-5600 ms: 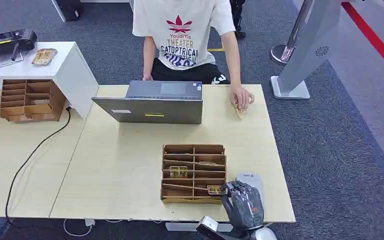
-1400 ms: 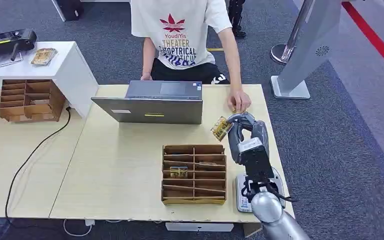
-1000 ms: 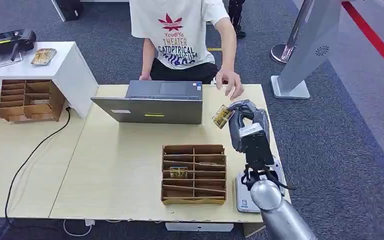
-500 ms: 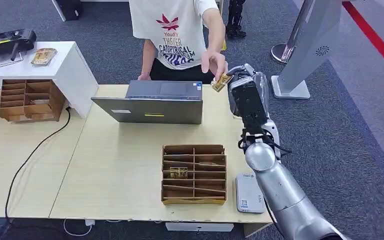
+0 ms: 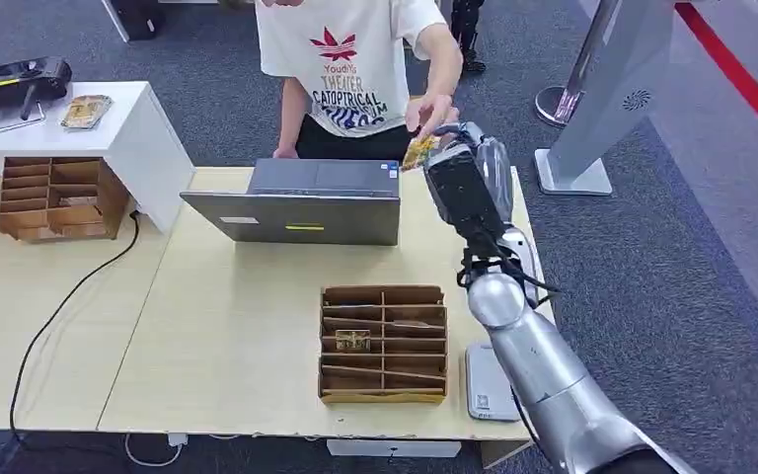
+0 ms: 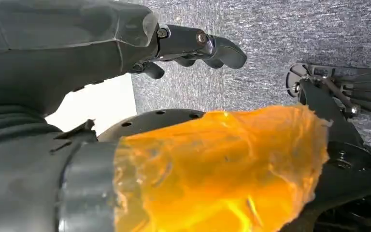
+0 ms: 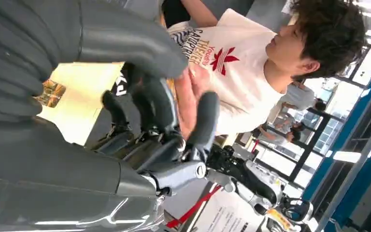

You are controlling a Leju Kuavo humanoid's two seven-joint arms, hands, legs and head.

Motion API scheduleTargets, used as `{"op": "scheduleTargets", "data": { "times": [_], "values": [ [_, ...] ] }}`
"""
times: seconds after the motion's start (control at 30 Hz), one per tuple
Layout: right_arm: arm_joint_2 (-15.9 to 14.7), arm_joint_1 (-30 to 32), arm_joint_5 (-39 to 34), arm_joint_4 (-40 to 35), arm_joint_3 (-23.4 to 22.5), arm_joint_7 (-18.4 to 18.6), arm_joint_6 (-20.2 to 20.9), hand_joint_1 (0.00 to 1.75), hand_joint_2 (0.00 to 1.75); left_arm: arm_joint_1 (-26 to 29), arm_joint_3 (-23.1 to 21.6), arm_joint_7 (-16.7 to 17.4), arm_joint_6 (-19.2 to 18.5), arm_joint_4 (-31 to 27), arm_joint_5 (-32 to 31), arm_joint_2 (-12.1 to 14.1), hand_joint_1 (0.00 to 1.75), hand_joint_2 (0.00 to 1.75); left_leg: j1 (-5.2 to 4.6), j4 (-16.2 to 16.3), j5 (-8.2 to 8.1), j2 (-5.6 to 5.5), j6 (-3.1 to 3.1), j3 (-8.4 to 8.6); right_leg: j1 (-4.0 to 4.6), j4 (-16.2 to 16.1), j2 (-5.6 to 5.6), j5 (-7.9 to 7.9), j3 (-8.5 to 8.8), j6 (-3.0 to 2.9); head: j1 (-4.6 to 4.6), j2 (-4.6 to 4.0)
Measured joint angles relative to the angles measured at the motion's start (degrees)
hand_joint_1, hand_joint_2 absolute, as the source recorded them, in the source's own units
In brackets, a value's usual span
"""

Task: Pass the card to the sensor for recognition and then transmit it.

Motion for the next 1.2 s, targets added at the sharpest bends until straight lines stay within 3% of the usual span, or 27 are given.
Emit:
{"op": "scheduleTargets", "data": {
  "times": [0.2,0.5,0.53,0.63,0.8,1.2],
  "values": [
    [0.6,1.2,0.4,0.2,0.0,-1.1,-0.2,0.00,1.75,0.0,0.0,-0.2,0.0,0.0,0.6,0.0,0.00,0.00,0.00,0.0,0.00,0.00,0.00,0.01,0.00,0.0,0.00,0.00,0.00,0.00,0.00,0.00],
    [1.1,8.3,-2.4,-6.6,0.0,-4.6,-0.4,0.00,1.75,0.3,0.1,-1.2,0.1,0.0,1.9,0.0,0.00,0.00,0.00,0.0,-0.02,0.00,0.01,0.00,0.00,0.0,-0.01,-0.03,-0.01,0.01,0.02,0.00],
    [1.2,9.4,-3.9,-7.7,0.0,-5.4,0.1,0.00,0.00,0.4,0.1,-1.5,0.1,0.0,2.2,0.0,0.00,0.00,0.00,0.0,-0.03,-0.01,0.00,0.00,0.00,0.0,-0.01,-0.04,-0.01,0.01,0.02,0.00],
    [1.2,14.1,-11.0,-12.3,0.0,-8.7,2.8,0.00,0.00,0.8,0.4,-2.2,0.1,0.0,3.1,0.0,0.00,0.00,0.00,0.0,-0.04,-0.01,0.00,-0.01,0.00,0.0,-0.01,-0.05,-0.01,0.03,0.02,0.00],
    [0.7,22.5,-25.4,-20.2,0.5,-14.3,12.0,0.00,0.00,1.4,1.1,-3.7,0.1,0.0,4.3,0.2,0.00,0.00,0.00,0.0,-0.11,-0.01,-0.03,-0.01,0.00,0.0,-0.01,-0.08,-0.03,0.03,0.00,0.00],
    [-2.1,34.3,-38.3,-28.7,0.3,-18.4,28.3,0.00,0.00,2.2,2.2,-4.7,0.1,0.0,5.2,0.4,0.00,0.00,0.00,0.0,-0.12,0.00,-0.02,-0.02,0.00,0.0,-0.01,-0.10,-0.04,0.05,0.02,0.00]
  ]
}}
